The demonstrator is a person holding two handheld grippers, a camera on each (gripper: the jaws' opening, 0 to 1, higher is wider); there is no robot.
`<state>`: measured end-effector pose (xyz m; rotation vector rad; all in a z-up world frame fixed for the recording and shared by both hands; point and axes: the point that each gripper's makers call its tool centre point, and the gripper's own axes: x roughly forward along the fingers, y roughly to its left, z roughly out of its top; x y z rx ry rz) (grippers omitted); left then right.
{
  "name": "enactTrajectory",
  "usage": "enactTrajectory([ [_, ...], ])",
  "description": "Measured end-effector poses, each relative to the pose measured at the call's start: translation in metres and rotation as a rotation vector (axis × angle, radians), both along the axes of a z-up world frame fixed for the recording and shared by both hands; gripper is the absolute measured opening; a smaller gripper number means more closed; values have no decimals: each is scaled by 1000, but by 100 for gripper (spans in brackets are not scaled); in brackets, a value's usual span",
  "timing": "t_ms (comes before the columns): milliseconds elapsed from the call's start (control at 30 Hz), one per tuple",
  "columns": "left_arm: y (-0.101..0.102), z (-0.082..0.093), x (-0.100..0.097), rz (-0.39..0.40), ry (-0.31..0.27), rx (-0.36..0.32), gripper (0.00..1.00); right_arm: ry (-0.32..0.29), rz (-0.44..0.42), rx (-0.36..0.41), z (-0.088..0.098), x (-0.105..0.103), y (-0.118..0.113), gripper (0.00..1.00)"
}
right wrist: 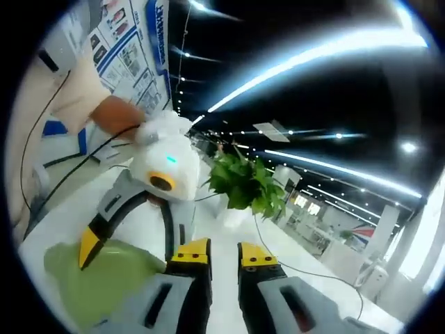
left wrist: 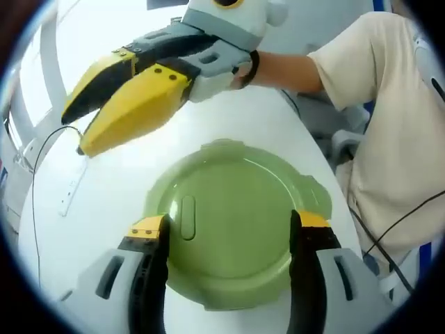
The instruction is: Open container latches remove lid place lid upside down on tabletop take tomato from container place on tabletop
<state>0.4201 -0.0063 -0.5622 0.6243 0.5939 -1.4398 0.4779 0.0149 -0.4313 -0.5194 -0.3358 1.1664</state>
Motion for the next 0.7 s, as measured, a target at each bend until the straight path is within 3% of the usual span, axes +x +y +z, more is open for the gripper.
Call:
enactTrajectory([
  [167,1,0,0,2,1,-4,64,-46,-2,-8,7,-18,9,0],
  [233,1,0,0,2,1,-4,64,-37,-5,1,5,-4,4,0],
  [300,1,0,-1,1,1,0,64,9,3,16,3,-5,6,0],
  [333,1,0,-1,1,0,0,64,22,1,19,1,6,4,0],
  [400,1,0,-1,1,-1,-2,64,135,18,44,-5,10,4,0],
  [433,1,0,-1,1,-1,-5,64,260,25,83,-8,12,5,0],
  [467,2,0,-1,1,-1,-7,64,328,38,91,-11,12,5,0],
  [500,2,0,-1,1,-1,-11,64,361,47,89,-14,14,4,0],
  [633,1,0,-1,1,-1,-16,64,405,44,73,-19,28,0,1],
  [700,1,-1,-2,1,-2,-17,64,397,43,69,-18,32,-2,1],
])
